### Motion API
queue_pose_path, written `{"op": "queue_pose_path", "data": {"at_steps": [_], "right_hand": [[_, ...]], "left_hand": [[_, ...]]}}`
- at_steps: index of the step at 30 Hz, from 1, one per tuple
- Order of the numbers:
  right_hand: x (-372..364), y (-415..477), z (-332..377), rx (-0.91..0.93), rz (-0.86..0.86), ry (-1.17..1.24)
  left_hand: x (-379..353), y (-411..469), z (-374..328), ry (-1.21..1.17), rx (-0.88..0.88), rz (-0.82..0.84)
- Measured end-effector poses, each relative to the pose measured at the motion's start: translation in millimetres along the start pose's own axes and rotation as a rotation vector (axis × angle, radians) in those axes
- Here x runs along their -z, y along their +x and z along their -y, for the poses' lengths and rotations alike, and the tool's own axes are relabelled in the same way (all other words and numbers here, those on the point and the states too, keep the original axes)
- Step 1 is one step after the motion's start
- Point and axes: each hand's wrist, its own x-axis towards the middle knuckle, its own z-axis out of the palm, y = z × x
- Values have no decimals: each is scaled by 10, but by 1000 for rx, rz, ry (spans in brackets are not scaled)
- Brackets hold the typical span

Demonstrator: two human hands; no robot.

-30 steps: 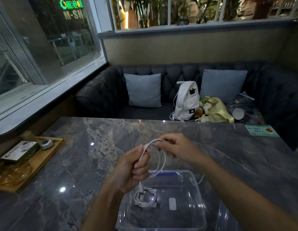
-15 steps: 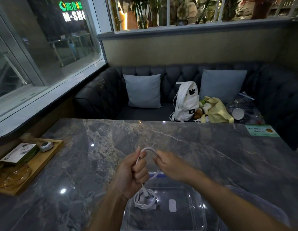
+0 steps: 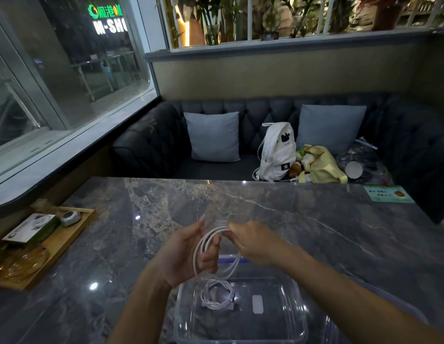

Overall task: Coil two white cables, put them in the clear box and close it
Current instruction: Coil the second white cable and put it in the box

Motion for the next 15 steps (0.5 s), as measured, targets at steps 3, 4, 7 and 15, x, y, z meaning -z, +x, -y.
{"op": "queue_pose_path", "data": {"at_steps": [3, 4, 7, 15], "right_hand": [[8, 19, 1, 46, -23, -77], [23, 22, 3, 56, -35, -54], [92, 2, 13, 61, -57, 161], [199, -11, -24, 4, -250, 429]], "left_hand": [[-59, 30, -14, -13, 57, -12], [-88, 32, -8, -21, 46, -19], [-101, 19, 34, -76, -67, -54], [-70, -61, 57, -256, -211, 57]]}}
